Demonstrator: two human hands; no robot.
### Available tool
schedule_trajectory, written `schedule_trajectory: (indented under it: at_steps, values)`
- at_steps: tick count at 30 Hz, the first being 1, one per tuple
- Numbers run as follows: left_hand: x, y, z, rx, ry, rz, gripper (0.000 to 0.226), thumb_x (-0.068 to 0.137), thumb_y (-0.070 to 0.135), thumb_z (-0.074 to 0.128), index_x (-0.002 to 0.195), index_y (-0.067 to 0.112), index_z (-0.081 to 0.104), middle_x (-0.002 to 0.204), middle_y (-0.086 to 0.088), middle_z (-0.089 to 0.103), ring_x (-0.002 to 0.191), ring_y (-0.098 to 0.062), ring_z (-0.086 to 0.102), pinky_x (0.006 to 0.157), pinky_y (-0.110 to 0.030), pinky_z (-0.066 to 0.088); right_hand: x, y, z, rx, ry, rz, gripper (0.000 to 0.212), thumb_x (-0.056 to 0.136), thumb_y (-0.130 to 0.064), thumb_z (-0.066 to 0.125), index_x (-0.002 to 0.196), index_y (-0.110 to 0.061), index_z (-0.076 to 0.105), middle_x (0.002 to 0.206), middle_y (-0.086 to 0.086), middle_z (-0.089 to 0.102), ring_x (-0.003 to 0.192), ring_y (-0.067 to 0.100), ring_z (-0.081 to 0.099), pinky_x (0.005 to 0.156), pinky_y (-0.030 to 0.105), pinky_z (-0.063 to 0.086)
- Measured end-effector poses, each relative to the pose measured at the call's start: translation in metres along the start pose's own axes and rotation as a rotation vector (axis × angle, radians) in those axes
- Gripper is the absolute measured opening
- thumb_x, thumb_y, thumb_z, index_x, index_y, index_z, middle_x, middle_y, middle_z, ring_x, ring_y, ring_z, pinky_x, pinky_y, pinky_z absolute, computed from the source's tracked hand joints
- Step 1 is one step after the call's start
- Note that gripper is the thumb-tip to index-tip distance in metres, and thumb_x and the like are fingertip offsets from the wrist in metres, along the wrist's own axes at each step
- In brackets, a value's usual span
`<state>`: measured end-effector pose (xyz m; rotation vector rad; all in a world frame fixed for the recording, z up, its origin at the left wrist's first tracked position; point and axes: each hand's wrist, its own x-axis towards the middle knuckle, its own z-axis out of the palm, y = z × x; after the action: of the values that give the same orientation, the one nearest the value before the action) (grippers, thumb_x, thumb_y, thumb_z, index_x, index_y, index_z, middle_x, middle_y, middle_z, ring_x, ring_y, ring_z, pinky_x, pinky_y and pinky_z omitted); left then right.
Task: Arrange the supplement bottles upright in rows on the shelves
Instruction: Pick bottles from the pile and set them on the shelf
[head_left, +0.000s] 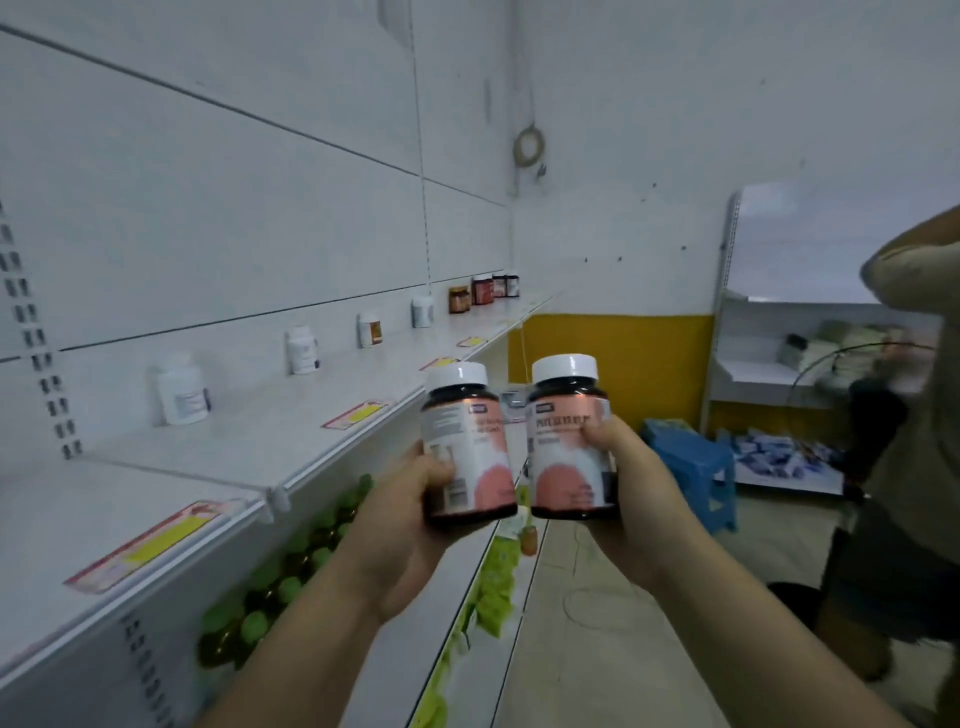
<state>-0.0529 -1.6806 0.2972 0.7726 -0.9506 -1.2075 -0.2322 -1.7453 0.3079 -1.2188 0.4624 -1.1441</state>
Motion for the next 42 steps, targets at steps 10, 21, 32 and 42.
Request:
schedule_trajectory:
  at_steps: [10,21,32,42]
  values:
    - [0.189,-0.044,0.058,0.058,0.037,0.091,0.063,0.065,0.005,0.057,0.127,0.014,0.047,0.117,-0.013,0.064,0.103,-0.031,0.064,0.077,-0.044,0.054,0.143,-0.027,-0.125,-0.09,0.068,-0.08,0.051,0.068,-0.03,0.071,0.117,-0.023,0.055,0.102,0.007,0.07,0.088,0.026,0.07,0.065,0.036,0.056]
    - [0.403,-0.094,0.052,0.21,0.024,0.172,0.031,0.083,0.006,0.058,0.112,0.014,0.057,0.104,-0.013,0.069,0.087,-0.028,0.068,0.071,-0.038,0.058,0.333,-0.004,-0.214,-0.244,0.125,-0.144,0.065,0.056,-0.042,0.077,0.115,-0.026,0.054,0.098,0.003,0.07,0.085,0.02,0.071,0.065,0.034,0.057]
    - [0.683,-0.136,0.051,0.12,0.017,0.131,0.029,0.081,0.009,0.059,0.107,0.021,0.057,0.097,-0.006,0.072,0.087,-0.024,0.07,0.077,-0.041,0.055,0.568,0.004,-0.348,-0.3,0.233,-0.176,0.052,0.063,-0.033,0.074,0.111,-0.032,0.054,0.097,0.001,0.07,0.084,0.021,0.071,0.068,0.039,0.058]
    - [0.894,-0.198,0.07,0.141,0.014,0.189,0.029,0.09,0.005,0.041,0.111,0.02,0.056,0.101,-0.007,0.071,0.091,-0.024,0.068,0.072,-0.04,0.057,0.765,0.018,-0.485,-0.284,0.158,-0.144,0.027,0.084,-0.02,0.059,0.107,-0.033,0.051,0.085,-0.006,0.072,0.077,0.013,0.071,0.06,0.031,0.056]
